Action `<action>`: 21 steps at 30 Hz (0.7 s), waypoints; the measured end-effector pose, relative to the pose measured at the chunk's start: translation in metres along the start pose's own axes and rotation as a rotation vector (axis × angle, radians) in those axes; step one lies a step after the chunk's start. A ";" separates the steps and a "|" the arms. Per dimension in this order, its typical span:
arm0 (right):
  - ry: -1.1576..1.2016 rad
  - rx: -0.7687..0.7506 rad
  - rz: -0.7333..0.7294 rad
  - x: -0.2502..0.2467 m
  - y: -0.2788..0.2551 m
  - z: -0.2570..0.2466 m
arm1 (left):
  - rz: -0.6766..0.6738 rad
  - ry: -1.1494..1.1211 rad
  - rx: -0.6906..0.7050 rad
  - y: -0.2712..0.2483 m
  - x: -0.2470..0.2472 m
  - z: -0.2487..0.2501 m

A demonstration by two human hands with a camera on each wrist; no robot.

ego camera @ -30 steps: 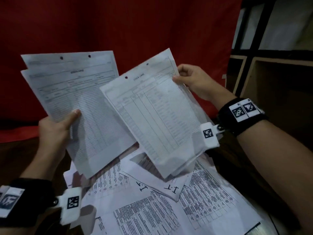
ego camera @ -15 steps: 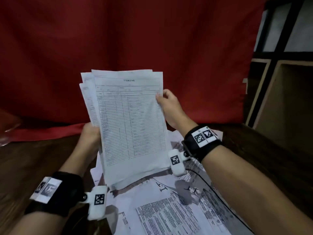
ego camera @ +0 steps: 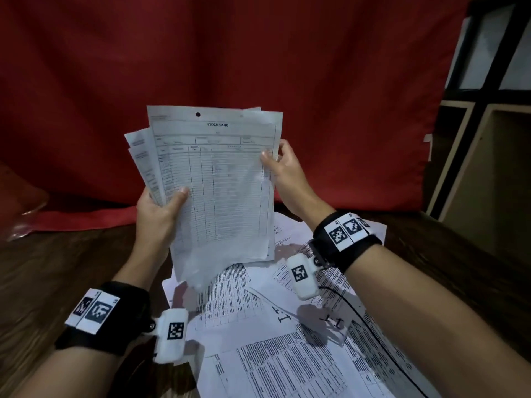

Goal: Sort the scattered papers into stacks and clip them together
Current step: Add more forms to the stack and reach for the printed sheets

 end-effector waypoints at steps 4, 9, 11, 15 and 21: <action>-0.015 0.108 -0.055 -0.002 -0.008 0.015 | -0.043 0.003 -0.063 0.000 -0.008 -0.016; -0.215 0.164 -0.112 -0.005 -0.011 0.033 | 0.004 0.049 -0.049 -0.002 -0.013 -0.024; -0.321 0.160 -0.118 -0.008 -0.015 0.035 | 0.014 0.047 -0.039 0.000 -0.015 -0.025; -0.663 0.154 0.015 -0.027 -0.022 0.048 | 0.010 0.036 -0.032 0.003 -0.020 -0.028; -0.794 0.447 -0.343 -0.045 -0.041 0.082 | -0.009 0.000 -0.063 0.008 -0.022 -0.029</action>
Point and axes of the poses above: each hand's wrist, its own y-axis towards the middle knuckle, its own x-axis out of the palm, z = x × y, the point moved 1 cm from there along y, towards the middle knuckle, and after that the axes turned 6 degrees about x, right-handed, at the moved point
